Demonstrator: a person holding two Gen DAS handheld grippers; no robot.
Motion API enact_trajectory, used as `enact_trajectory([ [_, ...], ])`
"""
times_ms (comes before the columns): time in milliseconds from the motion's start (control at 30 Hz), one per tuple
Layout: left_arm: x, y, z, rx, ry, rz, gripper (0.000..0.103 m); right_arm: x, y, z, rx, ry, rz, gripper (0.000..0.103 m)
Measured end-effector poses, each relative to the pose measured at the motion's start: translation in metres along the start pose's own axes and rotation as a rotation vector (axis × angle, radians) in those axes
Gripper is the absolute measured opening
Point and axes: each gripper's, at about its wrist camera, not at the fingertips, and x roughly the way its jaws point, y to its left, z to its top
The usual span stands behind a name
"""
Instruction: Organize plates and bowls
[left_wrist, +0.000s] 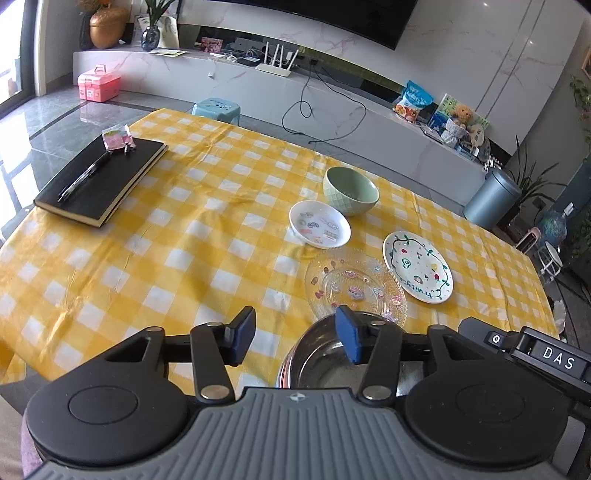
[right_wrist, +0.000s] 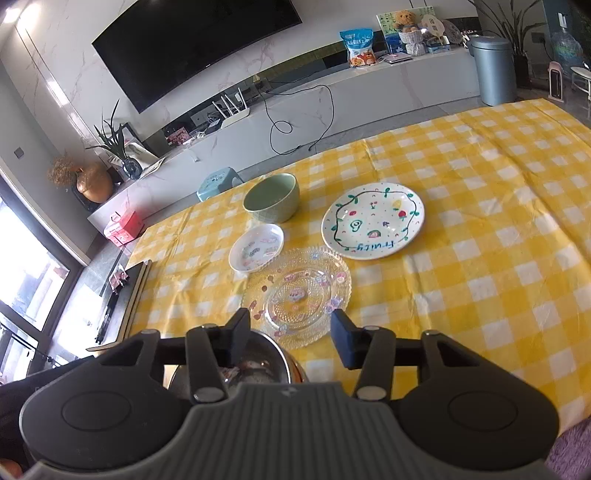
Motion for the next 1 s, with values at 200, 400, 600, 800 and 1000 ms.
enact_trajectory([
  [200, 0.015, -0.010, 0.017, 0.071, 0.031, -0.016, 0.067, 0.019, 0.001, 0.018, -0.018, 0.020, -0.040, 0.069],
  [400, 0.034, -0.014, 0.039, 0.099, 0.058, -0.013, 0.071, 0.040, 0.004, 0.038, -0.052, 0.042, -0.061, 0.070],
  [600, 0.057, -0.021, 0.061, 0.148, 0.070, -0.014, 0.071, 0.068, 0.005, 0.057, -0.069, 0.076, -0.074, 0.070],
  [800, 0.082, -0.025, 0.088, 0.144, 0.079, -0.058, 0.071, 0.095, 0.007, 0.081, -0.087, 0.073, -0.083, 0.069],
  [1000, 0.114, -0.030, 0.117, 0.125, 0.075, -0.080, 0.070, 0.131, 0.013, 0.109, -0.089, 0.074, -0.091, 0.068],
])
